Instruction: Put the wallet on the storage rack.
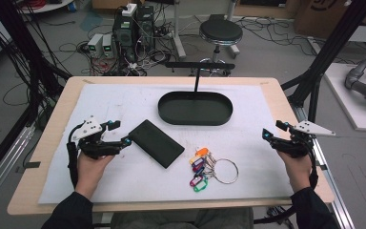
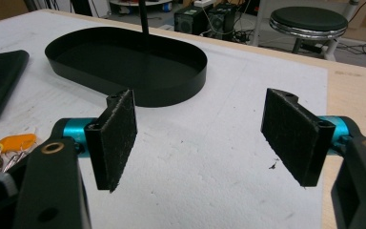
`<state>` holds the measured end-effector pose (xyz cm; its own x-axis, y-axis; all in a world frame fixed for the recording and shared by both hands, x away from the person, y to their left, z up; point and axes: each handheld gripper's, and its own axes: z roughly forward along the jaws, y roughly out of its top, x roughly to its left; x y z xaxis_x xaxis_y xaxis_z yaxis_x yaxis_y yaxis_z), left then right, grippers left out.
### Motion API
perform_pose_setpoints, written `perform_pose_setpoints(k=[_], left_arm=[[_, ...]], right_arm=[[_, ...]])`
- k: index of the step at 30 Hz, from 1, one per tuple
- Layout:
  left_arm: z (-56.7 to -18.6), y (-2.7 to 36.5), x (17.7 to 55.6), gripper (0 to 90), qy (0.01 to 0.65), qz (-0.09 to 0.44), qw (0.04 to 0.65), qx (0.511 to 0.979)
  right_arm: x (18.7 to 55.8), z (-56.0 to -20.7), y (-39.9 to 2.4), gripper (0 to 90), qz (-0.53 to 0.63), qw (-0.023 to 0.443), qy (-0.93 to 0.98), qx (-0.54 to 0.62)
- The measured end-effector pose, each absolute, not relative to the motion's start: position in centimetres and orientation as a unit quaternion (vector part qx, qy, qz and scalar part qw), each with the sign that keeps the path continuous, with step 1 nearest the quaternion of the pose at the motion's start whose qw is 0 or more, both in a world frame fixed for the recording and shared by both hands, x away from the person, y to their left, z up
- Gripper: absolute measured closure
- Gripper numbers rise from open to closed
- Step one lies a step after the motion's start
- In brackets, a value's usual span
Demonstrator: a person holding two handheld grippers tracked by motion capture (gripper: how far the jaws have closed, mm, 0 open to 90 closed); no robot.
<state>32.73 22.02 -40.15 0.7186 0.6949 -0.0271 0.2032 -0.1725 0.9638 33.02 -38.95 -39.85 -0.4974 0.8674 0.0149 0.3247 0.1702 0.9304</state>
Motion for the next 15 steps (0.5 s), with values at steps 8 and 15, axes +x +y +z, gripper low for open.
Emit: perform_pose_setpoints(k=[8, 15], left_arm=[[-39.7, 21.8, 33.6, 26.1, 0.311, 0.204, 0.562, 0.739], [-39.0, 21.1, 34.7, 26.1, 0.308, 0.195, 0.561, 0.743]], right_arm=[[33.2, -39.9, -39.1, 28.3, 0.49, 0.272, 0.712, 0.423], [33.1, -39.9, -39.1, 28.3, 0.488, 0.276, 0.711, 0.425]])
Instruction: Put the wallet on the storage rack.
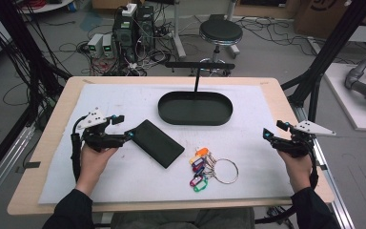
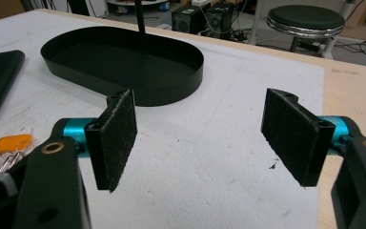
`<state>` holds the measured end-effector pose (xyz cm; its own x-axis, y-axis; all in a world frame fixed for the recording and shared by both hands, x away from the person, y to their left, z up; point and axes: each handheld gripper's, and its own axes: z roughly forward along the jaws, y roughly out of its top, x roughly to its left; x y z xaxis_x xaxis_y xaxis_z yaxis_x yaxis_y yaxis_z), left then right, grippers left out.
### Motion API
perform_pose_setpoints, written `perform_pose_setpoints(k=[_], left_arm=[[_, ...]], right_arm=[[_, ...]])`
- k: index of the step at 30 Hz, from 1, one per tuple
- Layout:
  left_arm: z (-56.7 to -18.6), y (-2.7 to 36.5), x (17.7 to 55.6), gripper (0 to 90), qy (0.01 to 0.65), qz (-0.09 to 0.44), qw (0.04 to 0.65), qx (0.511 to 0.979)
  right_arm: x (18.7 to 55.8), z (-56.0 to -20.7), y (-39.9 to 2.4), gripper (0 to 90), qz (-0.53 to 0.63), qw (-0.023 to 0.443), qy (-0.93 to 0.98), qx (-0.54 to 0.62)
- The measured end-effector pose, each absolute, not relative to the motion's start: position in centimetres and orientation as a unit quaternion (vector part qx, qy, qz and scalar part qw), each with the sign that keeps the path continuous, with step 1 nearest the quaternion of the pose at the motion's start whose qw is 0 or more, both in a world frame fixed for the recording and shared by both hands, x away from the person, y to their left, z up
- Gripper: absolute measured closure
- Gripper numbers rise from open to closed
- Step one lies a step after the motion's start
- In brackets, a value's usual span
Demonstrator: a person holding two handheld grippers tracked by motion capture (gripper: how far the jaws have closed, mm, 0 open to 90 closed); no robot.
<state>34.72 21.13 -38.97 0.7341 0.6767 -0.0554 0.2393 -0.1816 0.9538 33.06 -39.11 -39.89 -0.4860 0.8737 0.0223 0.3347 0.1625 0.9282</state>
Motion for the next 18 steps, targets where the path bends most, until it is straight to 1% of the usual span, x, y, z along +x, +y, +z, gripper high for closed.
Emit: perform_pose_setpoints(k=[5, 9, 16, 18], left_arm=[[-38.8, 20.7, 35.8, 26.2, 0.308, 0.18, 0.561, 0.747], [-38.8, 20.4, 36.9, 28.3, 0.314, 0.171, 0.555, 0.751], [-40.0, 19.5, 40.5, 37.4, 0.349, 0.136, 0.533, 0.758], [-40.5, 19.3, 41.4, 37.7, 0.364, 0.124, 0.523, 0.76]], right_arm=[[32.9, -40.0, -39.2, 28.3, 0.487, 0.281, 0.71, 0.425], [33.0, -40.0, -39.4, 28.3, 0.487, 0.281, 0.708, 0.428], [33.2, -40.1, -39.1, 28.3, 0.483, 0.282, 0.712, 0.425], [33.2, -40.1, -39.0, 28.3, 0.481, 0.283, 0.713, 0.424]])
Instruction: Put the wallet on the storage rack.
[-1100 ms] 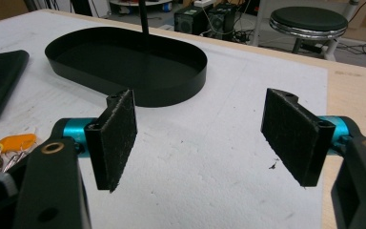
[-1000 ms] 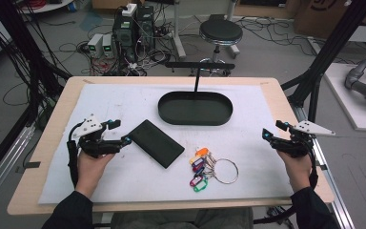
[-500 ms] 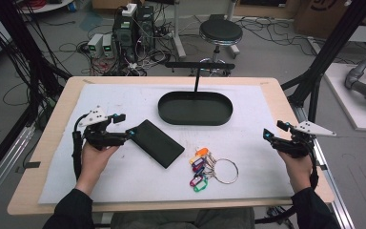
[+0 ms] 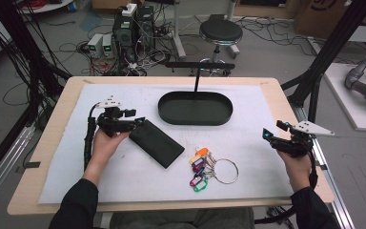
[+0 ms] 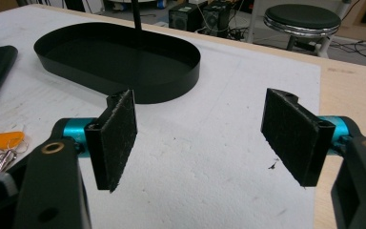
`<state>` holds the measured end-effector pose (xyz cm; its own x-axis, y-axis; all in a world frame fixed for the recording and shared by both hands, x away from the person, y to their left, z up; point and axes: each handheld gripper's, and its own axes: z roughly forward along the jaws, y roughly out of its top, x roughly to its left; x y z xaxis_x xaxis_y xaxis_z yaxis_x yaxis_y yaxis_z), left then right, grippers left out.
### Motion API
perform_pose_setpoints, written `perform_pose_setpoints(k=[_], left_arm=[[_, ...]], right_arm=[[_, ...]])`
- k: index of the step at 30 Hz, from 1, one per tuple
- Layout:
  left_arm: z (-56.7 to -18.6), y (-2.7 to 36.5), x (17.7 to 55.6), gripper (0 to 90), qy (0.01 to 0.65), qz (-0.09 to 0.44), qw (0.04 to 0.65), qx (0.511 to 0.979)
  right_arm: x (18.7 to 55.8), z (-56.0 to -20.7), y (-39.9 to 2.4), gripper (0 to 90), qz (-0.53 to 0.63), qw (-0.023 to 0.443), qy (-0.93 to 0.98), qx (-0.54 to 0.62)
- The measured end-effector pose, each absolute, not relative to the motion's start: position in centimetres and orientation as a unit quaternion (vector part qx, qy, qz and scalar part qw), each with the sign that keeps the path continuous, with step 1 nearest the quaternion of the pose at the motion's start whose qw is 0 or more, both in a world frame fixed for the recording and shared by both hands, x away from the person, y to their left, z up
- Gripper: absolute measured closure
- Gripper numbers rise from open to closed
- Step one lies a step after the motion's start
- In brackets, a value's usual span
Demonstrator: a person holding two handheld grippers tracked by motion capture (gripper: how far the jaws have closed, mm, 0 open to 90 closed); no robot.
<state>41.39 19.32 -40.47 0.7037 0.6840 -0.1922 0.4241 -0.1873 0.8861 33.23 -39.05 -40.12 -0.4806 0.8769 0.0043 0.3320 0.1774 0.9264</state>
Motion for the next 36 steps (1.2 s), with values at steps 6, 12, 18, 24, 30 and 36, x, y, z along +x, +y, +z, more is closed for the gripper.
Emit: perform_pose_setpoints(k=[6, 12, 18, 24, 30, 36], left_arm=[[-41.6, 19.0, 43.1, 51.1, 0.376, 0.136, 0.51, 0.762], [-43.3, 19.3, 44.4, 55.8, 0.407, 0.118, 0.494, 0.759], [-43.9, 19.3, 45.0, 58.8, 0.42, 0.1, 0.486, 0.76], [-44.1, 18.7, 45.9, 58.4, 0.427, 0.092, 0.456, 0.775], [-44.6, 18.9, 46.1, 63.0, 0.439, 0.061, 0.469, 0.764], [-44.7, 18.9, 46.0, 69.0, 0.435, 0.037, 0.473, 0.766]], right_arm=[[33.3, -40.2, -38.8, 28.3, 0.478, 0.283, 0.716, 0.423], [33.3, -40.2, -38.7, 28.4, 0.475, 0.283, 0.719, 0.421], [33.3, -40.2, -38.6, 28.4, 0.474, 0.282, 0.72, 0.421], [33.4, -40.3, -38.5, 28.4, 0.47, 0.284, 0.724, 0.418], [33.4, -40.3, -38.4, 28.5, 0.469, 0.28, 0.725, 0.419], [33.4, -40.4, -38.3, 28.4, 0.468, 0.281, 0.726, 0.419]])
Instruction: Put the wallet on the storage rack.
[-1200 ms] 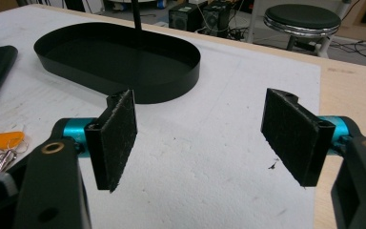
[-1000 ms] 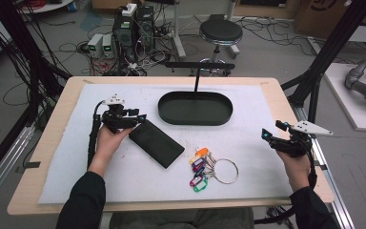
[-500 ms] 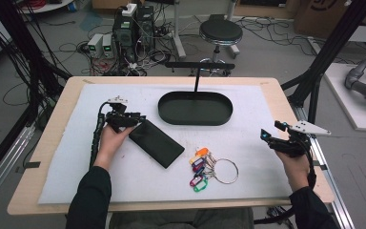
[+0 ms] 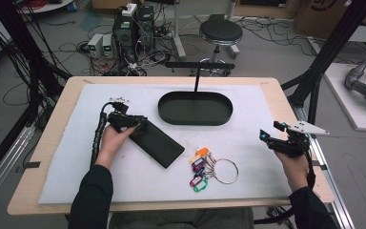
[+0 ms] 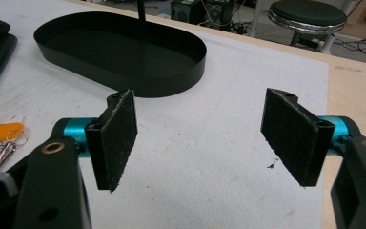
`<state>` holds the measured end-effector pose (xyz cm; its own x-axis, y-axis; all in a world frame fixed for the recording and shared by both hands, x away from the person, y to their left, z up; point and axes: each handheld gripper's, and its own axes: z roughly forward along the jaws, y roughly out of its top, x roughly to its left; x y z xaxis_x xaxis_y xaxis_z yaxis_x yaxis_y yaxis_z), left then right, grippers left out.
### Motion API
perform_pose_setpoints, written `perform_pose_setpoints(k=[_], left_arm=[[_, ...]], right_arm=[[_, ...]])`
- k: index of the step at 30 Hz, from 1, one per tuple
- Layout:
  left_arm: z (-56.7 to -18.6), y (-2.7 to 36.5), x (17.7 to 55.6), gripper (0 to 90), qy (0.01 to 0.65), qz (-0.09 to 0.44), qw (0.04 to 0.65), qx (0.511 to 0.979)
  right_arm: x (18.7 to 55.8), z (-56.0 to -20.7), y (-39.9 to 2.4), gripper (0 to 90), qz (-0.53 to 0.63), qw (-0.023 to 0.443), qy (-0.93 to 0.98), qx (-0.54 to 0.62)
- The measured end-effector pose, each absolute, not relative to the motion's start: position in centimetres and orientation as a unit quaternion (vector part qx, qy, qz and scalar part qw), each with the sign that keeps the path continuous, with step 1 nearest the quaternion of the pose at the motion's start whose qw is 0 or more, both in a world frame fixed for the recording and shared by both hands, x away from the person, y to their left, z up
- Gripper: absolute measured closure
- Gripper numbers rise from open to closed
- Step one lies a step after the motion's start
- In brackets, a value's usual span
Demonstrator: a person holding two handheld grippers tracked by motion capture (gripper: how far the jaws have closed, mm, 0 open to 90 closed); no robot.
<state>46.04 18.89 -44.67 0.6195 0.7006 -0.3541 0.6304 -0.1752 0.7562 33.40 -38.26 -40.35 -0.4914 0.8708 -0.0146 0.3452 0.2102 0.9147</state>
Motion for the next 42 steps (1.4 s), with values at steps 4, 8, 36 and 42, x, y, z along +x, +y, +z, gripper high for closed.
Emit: perform_pose_setpoints(k=[4, 8, 36, 42], left_arm=[[-44.6, 18.7, 45.9, 74.8, 0.425, 0.039, 0.471, 0.772], [-44.1, 18.5, 45.6, 79.1, 0.421, 0.058, 0.459, 0.781], [-38.3, 20.3, 36.3, 86.0, 0.276, 0.176, 0.58, 0.746], [-37.7, 20.4, 35.0, 86.3, 0.254, 0.182, 0.594, 0.741]], right_arm=[[33.4, -40.4, -38.2, 28.5, 0.468, 0.281, 0.726, 0.418], [33.4, -40.3, -37.9, 28.6, 0.471, 0.28, 0.726, 0.416], [34.2, -40.1, -29.3, 28.7, 0.527, 0.222, 0.752, 0.329], [34.6, -40.2, -26.6, 28.7, 0.532, 0.201, 0.766, 0.298]])
